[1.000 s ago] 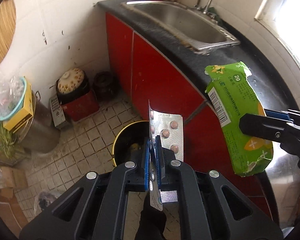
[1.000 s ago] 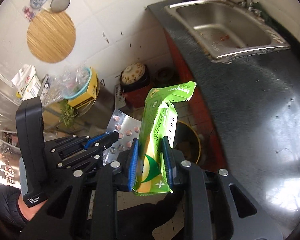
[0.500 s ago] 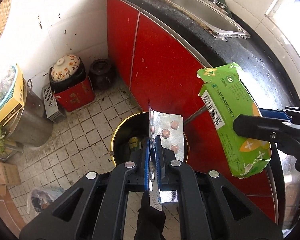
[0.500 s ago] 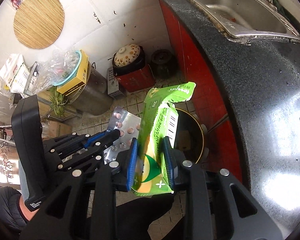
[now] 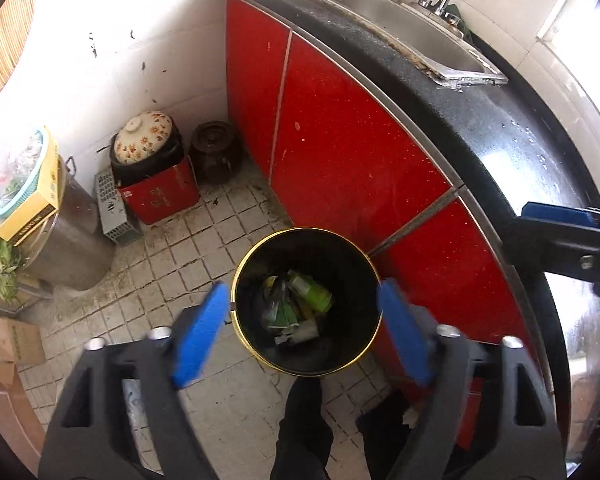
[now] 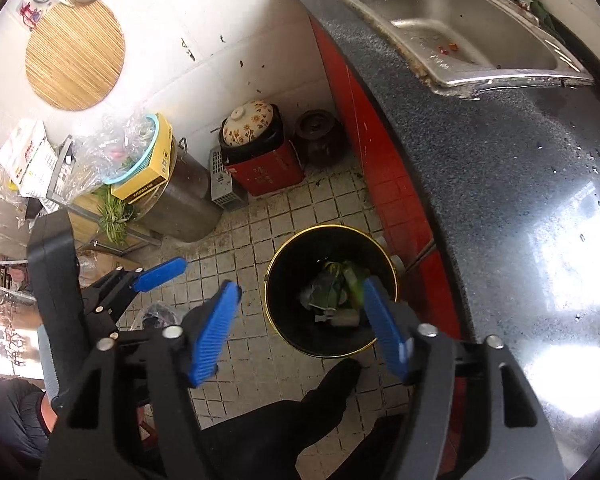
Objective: Collect trash
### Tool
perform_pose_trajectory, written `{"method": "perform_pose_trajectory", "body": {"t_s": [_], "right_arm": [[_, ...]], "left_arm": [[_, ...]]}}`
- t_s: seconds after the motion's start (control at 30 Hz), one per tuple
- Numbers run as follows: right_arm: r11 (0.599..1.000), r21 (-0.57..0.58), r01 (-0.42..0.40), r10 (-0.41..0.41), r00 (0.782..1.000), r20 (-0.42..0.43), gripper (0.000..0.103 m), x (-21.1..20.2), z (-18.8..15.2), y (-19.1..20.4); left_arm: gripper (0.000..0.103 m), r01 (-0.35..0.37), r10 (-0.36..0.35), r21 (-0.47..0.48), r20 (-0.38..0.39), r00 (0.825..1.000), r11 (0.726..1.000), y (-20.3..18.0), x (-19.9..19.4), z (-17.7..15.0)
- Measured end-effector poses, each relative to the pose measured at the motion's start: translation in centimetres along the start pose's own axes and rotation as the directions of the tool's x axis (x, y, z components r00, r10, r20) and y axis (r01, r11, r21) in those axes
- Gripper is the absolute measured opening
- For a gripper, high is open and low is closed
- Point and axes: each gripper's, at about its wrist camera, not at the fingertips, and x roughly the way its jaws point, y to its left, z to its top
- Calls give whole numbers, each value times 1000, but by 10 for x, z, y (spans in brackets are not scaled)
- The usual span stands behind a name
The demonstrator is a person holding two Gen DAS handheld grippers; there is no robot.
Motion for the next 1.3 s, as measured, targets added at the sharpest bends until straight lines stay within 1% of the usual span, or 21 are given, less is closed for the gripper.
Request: {"method": "perform_pose_trajectory", "body": {"t_s": [0.03, 0.07, 0.13, 0.23, 0.37, 0.47, 0.53, 0.57, 0.63, 0.7, 0.8, 0.83, 0.9, 0.93, 1.0, 1.03, 1.1, 1.13, 1.17, 1.2, 1.3], "right_arm": [[1000, 2, -4, 4, 1000, 6, 73, -3, 1, 0], [1000, 4, -5, 5, 1000, 17, 74, -8, 1, -2], [1000, 10, -10, 9, 999, 36, 74, -18, 0, -5], [1000, 23, -10, 8, 998, 64, 74, -33, -2, -12], [998, 54, 10, -17, 992, 125, 76, -67, -10, -28], [993, 103, 60, -78, 979, 187, 79, -103, -26, -49], [980, 161, 115, -150, 963, 224, 80, -133, -43, -73], [973, 188, 137, -180, 955, 235, 80, -145, -51, -83], [949, 253, 187, -252, 934, 253, 80, -172, -70, -107], [911, 338, 235, -334, 902, 273, 80, -205, -98, -137], [842, 460, 283, -436, 858, 271, 81, -247, -142, -176], [816, 499, 292, -466, 843, 268, 81, -259, -157, -187], [746, 591, 306, -531, 809, 251, 82, -287, -193, -211], [712, 631, 308, -557, 795, 241, 83, -299, -210, -223], [658, 688, 307, -594, 773, 223, 83, -315, -238, -238], [619, 723, 307, -618, 759, 206, 83, -324, -257, -247], [570, 762, 307, -645, 742, 184, 83, -334, -283, -257], [539, 784, 306, -660, 733, 167, 83, -340, -299, -262], [522, 797, 304, -667, 728, 158, 83, -344, -310, -265], [499, 813, 300, -675, 723, 147, 83, -347, -322, -270], [457, 843, 285, -682, 720, 126, 83, -354, -353, -280]], "left_arm": [[90, -10, 10, -2, 9, 1000, 1000, -1, -2, 0], [91, -13, 13, -1, 15, 1000, 1000, -3, -4, 0], [91, -26, 26, 7, 13, 1000, 1000, -7, -6, 1], [91, -17, 16, 21, 23, 1000, 1000, -14, -12, 5], [91, -4, 0, 76, 51, 999, 997, -37, -27, 11], [91, 22, -35, 167, 76, 997, 986, -71, -40, 18], [92, 44, -68, 242, 90, 994, 969, -101, -47, 21], [92, 57, -87, 279, 94, 992, 959, -116, -49, 22], [92, 98, -143, 366, 96, 985, 925, -154, -55, 25], [92, 144, -202, 441, 87, 976, 886, -191, -59, 26], [92, 222, -297, 555, 48, 954, 802, -258, -64, 22], [92, 252, -332, 591, 28, 943, 766, -282, -66, 18], [92, 307, -392, 653, -16, 920, 692, -329, -73, 9], [92, 324, -411, 673, -32, 911, 665, -344, -75, 3], [92, 361, -449, 713, -73, 891, 601, -379, -80, -9], [92, 378, -466, 737, -97, 880, 560, -400, -83, -17], [92, 394, -483, 773, -131, 866, 497, -427, -85, -30], [92, 399, -492, 796, -150, 858, 454, -443, -87, -39], [92, 399, -497, 813, -160, 853, 423, -453, -88, -44], [92, 394, -500, 835, -170, 849, 385, -465, -89, -51], [92, 388, -500, 863, -192, 845, 324, -490, -89, -65]]}}
